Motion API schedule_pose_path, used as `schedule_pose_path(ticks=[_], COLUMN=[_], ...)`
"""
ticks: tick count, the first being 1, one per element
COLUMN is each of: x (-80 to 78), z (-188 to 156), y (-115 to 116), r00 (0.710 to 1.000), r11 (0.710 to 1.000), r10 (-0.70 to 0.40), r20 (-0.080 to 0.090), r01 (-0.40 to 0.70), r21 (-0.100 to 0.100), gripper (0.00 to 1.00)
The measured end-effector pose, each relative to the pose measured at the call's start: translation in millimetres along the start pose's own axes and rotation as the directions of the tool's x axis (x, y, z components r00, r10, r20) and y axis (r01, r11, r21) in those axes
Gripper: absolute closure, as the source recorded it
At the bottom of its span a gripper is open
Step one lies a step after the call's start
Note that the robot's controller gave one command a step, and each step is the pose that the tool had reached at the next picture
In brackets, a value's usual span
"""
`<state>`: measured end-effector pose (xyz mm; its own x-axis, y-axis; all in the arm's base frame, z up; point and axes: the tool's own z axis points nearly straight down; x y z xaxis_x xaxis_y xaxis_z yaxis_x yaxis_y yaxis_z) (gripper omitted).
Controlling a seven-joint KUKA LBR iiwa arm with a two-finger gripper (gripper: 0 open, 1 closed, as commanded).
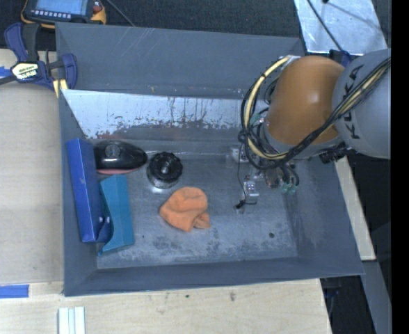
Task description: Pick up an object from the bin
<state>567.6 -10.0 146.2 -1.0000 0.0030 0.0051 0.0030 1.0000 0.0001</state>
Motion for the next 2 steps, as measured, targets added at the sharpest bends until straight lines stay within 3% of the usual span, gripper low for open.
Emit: schedule_pose_path(ticks=[1,2], x=[-1.9,-7.5], z=[-5,45], y=[0,34], r00=[1.000,1.000], r11=[1.000,1.000], r10=[0.000,-0.017], r20=[0.008,0.015], r01=[0.000,0.017], r21=[0.000,0.001], gripper=[0.00,0.00])
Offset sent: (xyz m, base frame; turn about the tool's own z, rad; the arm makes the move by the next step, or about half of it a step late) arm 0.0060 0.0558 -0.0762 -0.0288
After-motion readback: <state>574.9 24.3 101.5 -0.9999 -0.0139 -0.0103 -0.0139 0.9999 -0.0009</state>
